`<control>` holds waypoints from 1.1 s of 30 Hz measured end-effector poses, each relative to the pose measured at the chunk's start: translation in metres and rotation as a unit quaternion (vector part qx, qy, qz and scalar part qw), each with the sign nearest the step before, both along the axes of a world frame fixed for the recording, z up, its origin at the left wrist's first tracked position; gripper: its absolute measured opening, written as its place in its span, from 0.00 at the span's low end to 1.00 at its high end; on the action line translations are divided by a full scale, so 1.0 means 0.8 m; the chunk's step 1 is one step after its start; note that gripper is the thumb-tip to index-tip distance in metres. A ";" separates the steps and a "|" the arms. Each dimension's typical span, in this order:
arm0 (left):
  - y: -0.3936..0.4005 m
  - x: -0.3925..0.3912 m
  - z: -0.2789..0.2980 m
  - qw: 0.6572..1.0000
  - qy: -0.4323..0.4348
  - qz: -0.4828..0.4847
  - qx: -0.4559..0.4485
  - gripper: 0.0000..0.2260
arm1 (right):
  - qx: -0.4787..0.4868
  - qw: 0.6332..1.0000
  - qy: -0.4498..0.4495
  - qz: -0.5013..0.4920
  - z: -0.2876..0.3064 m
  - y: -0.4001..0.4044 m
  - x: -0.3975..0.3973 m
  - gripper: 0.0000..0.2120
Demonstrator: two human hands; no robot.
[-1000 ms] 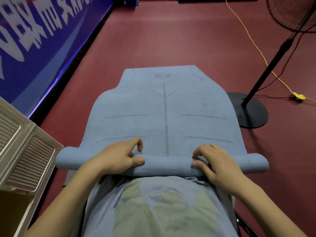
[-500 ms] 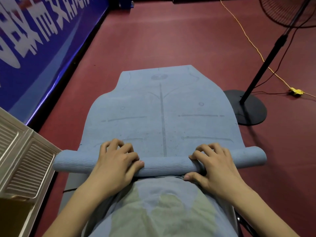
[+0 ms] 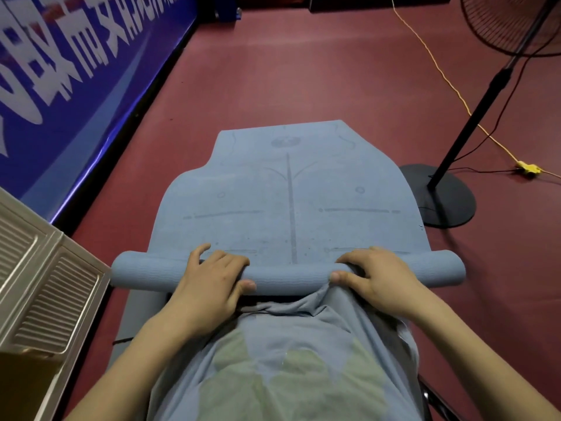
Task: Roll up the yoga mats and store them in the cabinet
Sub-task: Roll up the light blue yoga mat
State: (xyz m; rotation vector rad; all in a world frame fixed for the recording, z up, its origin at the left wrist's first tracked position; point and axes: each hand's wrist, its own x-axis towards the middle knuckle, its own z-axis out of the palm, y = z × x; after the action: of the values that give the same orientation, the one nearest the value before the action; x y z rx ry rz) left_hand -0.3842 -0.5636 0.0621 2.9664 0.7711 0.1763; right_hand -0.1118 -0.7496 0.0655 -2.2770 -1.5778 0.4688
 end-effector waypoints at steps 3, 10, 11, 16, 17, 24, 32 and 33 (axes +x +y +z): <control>0.022 0.019 0.018 0.996 0.060 0.000 -0.065 0.30 | -0.015 0.999 0.049 -0.020 0.008 0.015 0.014 0.24; 0.047 0.026 0.025 0.985 0.061 -0.004 -0.162 0.26 | -0.042 0.999 0.034 0.004 0.022 0.020 0.021 0.30; 0.043 0.022 0.026 0.983 0.051 -0.006 -0.174 0.22 | -0.047 0.998 0.029 0.014 0.024 0.016 0.020 0.31; 0.011 -0.006 0.031 0.975 0.066 -0.027 -0.211 0.25 | -0.070 0.992 0.068 0.076 0.016 -0.027 0.004 0.31; 0.006 -0.010 0.029 0.972 0.058 -0.025 -0.226 0.23 | -0.064 0.992 0.073 0.077 0.013 -0.038 0.000 0.30; 0.010 0.004 0.027 0.966 0.053 0.001 -0.253 0.07 | 0.086 0.989 0.114 0.044 -0.004 -0.045 0.002 0.21; 0.021 0.016 0.024 0.978 0.021 -0.007 -0.208 0.18 | 0.114 0.992 -0.002 0.047 -0.004 -0.041 -0.012 0.22; 0.022 0.018 0.025 0.981 0.020 -0.001 -0.192 0.18 | 0.101 0.993 -0.036 0.046 -0.003 -0.043 -0.017 0.23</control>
State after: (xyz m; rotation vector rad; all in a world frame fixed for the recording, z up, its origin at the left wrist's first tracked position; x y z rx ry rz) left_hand -0.3695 -0.5463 0.0825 2.6122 0.7124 -0.0319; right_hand -0.1252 -0.7839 0.0629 -2.0972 -1.6882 0.2396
